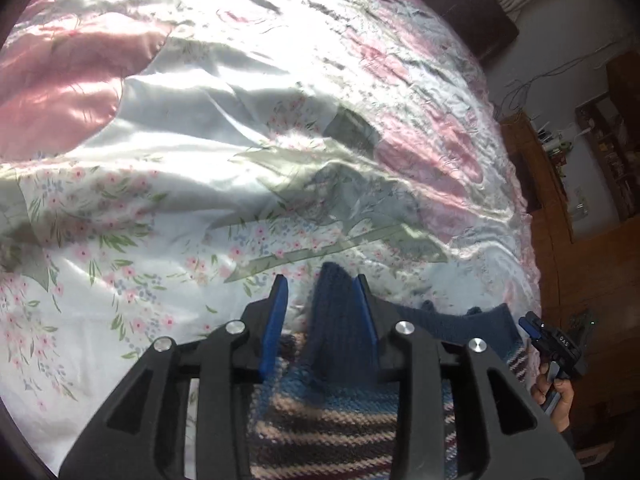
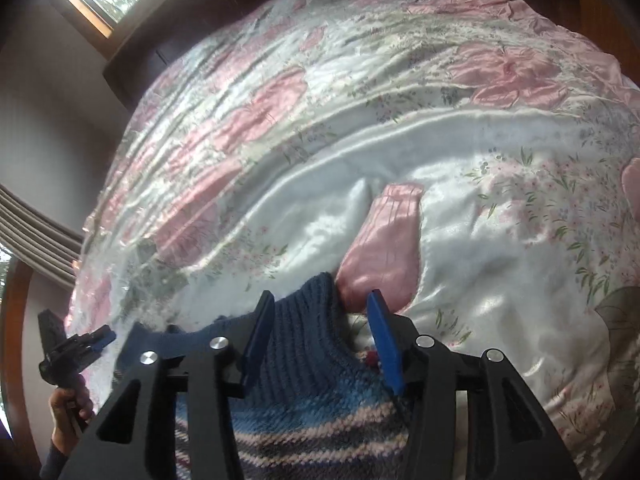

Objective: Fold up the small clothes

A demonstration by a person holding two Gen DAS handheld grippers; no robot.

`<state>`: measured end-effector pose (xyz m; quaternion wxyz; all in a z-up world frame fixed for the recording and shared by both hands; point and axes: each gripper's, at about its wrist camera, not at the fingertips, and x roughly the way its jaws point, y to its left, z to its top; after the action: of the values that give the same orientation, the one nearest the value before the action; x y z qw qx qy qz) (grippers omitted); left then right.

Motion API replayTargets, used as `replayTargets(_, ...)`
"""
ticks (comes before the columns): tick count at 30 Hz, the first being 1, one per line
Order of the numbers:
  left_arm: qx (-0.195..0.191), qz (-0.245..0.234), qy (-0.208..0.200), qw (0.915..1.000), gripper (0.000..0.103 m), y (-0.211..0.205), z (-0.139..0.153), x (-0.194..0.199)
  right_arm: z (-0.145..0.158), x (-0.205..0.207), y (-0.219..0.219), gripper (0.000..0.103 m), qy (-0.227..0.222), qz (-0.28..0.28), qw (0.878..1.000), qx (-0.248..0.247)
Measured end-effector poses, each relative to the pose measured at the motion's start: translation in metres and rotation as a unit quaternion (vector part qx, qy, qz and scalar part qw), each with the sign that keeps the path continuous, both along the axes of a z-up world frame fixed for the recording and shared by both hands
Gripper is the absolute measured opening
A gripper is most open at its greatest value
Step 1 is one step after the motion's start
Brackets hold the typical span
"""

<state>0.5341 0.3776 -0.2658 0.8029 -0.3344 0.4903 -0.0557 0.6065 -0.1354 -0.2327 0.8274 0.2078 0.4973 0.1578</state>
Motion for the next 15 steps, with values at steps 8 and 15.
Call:
replayTargets(8,-0.044,-0.085,0.051,0.9941,0.016,-0.034,-0.04,-0.022,-0.043,-0.032,-0.033,0.023,0.093,0.014,0.991,0.096)
replayTargets(15,-0.048,-0.063,0.001,0.9969,0.024,-0.015,-0.001,-0.059,-0.005,-0.061,-0.049,0.032,0.058,0.011,0.992,0.107)
